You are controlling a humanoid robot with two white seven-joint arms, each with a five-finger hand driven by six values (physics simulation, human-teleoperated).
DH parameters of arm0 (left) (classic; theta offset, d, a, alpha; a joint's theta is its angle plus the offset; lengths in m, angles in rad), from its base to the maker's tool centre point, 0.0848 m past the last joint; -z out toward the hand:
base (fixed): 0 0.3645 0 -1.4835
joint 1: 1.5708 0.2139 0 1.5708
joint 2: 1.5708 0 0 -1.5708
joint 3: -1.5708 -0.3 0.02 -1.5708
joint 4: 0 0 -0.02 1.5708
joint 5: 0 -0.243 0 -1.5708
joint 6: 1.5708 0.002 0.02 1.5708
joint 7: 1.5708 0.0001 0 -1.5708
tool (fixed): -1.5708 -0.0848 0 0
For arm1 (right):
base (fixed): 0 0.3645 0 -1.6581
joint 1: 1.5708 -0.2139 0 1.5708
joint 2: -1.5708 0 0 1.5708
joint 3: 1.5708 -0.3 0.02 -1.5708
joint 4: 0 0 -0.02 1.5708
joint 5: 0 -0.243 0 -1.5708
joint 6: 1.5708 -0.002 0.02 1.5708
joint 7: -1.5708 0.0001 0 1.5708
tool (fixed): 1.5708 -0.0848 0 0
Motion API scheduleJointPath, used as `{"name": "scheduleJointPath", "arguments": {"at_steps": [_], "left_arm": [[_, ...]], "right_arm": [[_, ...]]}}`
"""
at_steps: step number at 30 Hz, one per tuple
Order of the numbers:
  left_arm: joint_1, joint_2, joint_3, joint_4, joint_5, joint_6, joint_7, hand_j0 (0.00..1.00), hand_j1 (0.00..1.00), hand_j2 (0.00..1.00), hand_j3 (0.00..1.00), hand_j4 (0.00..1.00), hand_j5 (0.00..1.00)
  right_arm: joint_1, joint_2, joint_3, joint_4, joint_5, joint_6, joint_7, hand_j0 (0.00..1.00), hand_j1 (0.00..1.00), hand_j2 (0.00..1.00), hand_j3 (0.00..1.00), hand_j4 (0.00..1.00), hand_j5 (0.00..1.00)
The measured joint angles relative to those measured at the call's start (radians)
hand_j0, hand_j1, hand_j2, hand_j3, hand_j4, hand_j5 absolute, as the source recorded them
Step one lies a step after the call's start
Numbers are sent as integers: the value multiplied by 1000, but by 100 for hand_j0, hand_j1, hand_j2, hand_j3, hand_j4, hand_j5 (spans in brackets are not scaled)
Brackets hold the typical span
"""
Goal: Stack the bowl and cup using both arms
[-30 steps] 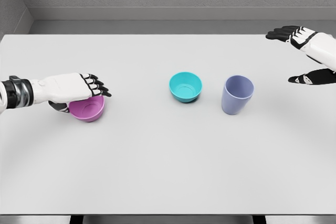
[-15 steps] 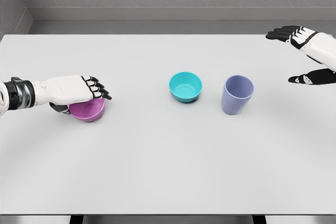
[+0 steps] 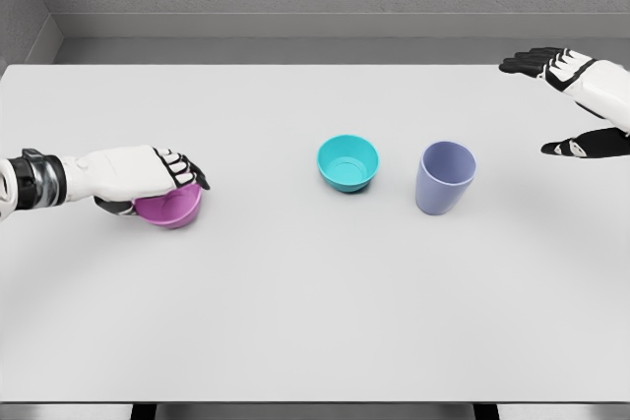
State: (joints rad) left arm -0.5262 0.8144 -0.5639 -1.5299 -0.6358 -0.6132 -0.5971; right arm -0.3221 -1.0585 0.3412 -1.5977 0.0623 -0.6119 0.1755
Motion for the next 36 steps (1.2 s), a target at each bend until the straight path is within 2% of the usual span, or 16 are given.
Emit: {"name": "scheduleJointPath", "arguments": {"at_steps": [4,8,11,23,31,36], "left_arm": [[-2,-10,4,2,16,0,-2,29,29,29,29,29,29],[-15,-25,12,4,37,1,-3,19,19,19,19,19,19],[-17,-63,31,5,45,2,-4,19,19,19,19,19,19],[-104,-249,47,14,43,2,-5,18,18,18,18,18,18],[-176,-376,33,125,33,2,-7,18,18,18,18,18,18],[-204,-457,28,199,-22,2,-7,18,18,18,18,18,18]], "right_arm": [[-2,0,-1,-1,0,0,0,100,100,100,100,100,100],[-2,0,-2,0,0,0,0,100,100,100,100,100,100],[-2,0,-3,0,0,0,0,100,100,100,100,100,100],[-2,0,-3,0,0,0,0,100,100,100,100,100,100],[-2,0,-3,0,0,0,0,100,100,100,100,100,100],[-2,0,-3,0,0,0,0,100,100,100,100,100,100]]}}
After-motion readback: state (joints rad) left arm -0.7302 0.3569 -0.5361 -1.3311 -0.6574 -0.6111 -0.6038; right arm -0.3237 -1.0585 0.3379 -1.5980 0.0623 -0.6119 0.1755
